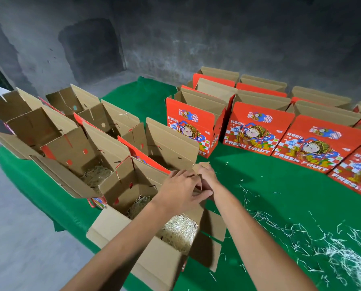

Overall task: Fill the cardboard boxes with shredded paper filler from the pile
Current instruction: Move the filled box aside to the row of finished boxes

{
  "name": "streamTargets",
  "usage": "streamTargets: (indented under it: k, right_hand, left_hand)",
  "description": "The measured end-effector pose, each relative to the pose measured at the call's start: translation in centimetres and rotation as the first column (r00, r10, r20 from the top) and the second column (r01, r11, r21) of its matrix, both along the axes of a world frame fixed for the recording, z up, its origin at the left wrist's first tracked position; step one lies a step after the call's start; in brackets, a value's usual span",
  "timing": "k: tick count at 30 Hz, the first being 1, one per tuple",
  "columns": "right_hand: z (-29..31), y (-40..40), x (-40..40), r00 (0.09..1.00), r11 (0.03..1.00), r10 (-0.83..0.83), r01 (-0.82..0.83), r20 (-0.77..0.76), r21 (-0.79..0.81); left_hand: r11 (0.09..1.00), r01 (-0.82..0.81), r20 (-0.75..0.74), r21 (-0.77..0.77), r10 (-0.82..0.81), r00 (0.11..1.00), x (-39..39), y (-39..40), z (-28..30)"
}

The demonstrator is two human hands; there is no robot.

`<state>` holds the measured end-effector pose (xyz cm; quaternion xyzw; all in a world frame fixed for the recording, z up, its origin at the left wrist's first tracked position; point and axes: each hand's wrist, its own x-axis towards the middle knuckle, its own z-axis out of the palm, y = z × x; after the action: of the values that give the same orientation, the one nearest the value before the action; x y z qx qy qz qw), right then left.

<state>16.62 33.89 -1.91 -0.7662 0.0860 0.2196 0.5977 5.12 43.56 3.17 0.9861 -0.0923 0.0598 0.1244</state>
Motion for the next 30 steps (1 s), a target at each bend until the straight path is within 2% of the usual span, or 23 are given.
streamTargets:
  k: [4,9,12,15,18,23,28,30]
  right_hand:
    - [0.8,-0.6,0.1,0.999,0.999,0.005,-0.002,-0.053,0.050]
    - [2.6,-2.8,1.7,0.994,0.985,-0.069,0.054,0.085,0.165]
    - [4.7,-4.3,3.5,0.973,0.969,-0.150,0.109,0.178,0.221]
    - [6.0,-5.5,6.3,0.951,0.964,-0.216,0.171,0.223,0.205]
    - [6.2,-6.8,8.6,0.942,0.960,-0.252,0.214,0.219,0.183]
    - [5.4,-8.8,10.9,0.942,0.937,-0.296,0.253,0.157,0.242]
    - [3.8,-10.7,11.3,0.955,0.939,-0.277,0.245,0.109,0.240]
    - [3.5,-12.0,11.3,0.960,0.938,-0.264,0.232,0.095,0.259]
  left_hand:
    - [0.997,0.038,0.031,-0.067,-0.036,0.999,0.8,0.5,0.5]
    - [0.992,0.072,0.115,-0.105,-0.059,0.992,5.0,0.2,1.5]
    - [0.997,0.072,0.118,0.002,-0.072,0.990,9.7,-1.1,2.2]
    - [0.993,0.073,0.096,0.087,-0.082,0.992,15.2,-2.6,3.1]
    - [0.984,0.031,0.071,0.174,-0.044,0.996,21.0,-3.5,3.6]
    - [0.928,-0.002,-0.051,0.372,0.023,0.998,28.5,-4.8,2.5]
    - [0.931,-0.105,-0.074,0.350,0.139,0.988,32.1,-4.8,0.6]
    - [0.912,-0.122,-0.036,0.391,0.148,0.988,33.0,-4.7,0.5]
